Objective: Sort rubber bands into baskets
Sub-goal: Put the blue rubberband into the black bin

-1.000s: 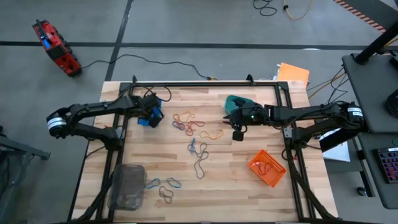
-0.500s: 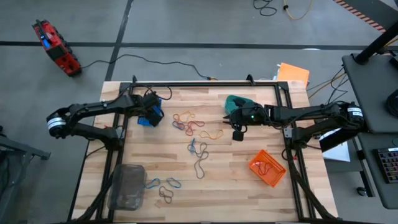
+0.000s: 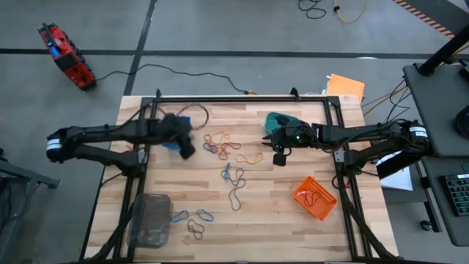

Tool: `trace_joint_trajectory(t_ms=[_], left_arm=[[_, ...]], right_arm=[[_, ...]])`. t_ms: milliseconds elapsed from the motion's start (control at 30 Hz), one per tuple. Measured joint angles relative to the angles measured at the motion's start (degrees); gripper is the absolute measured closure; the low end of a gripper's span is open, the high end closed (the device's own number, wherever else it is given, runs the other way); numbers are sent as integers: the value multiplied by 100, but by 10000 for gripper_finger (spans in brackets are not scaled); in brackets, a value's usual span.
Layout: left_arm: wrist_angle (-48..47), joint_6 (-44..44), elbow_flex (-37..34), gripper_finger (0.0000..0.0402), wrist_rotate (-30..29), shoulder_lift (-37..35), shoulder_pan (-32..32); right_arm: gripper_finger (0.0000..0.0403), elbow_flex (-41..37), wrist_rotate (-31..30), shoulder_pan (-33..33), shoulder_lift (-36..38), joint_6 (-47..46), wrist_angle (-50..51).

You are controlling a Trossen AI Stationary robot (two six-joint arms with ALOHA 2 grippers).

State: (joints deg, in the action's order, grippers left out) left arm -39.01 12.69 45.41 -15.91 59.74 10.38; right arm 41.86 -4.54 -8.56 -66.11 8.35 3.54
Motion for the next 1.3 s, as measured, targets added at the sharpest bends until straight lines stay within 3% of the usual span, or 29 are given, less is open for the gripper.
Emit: trace_joint_trajectory(t_ms=[133, 367, 767, 933, 1300], left_arm=[[504, -169, -222, 288, 669, -141, -743], [892, -147, -404, 288, 621, -63, -1530], [1376, -100, -632, 288, 558, 1, -1638], [1691, -491, -627, 288, 18, 61, -1638], [1949, -913, -617, 288, -74, 485, -1638]], right_arm=[[330, -93, -1, 0, 0, -93, -150], [330, -218, -1, 0, 0, -103, -446], [330, -394, 14, 49, 0, -1114, -481], [330, -655, 18, 181, 0, -1477, -789], [330, -701, 3, 304, 0, -1539, -895]])
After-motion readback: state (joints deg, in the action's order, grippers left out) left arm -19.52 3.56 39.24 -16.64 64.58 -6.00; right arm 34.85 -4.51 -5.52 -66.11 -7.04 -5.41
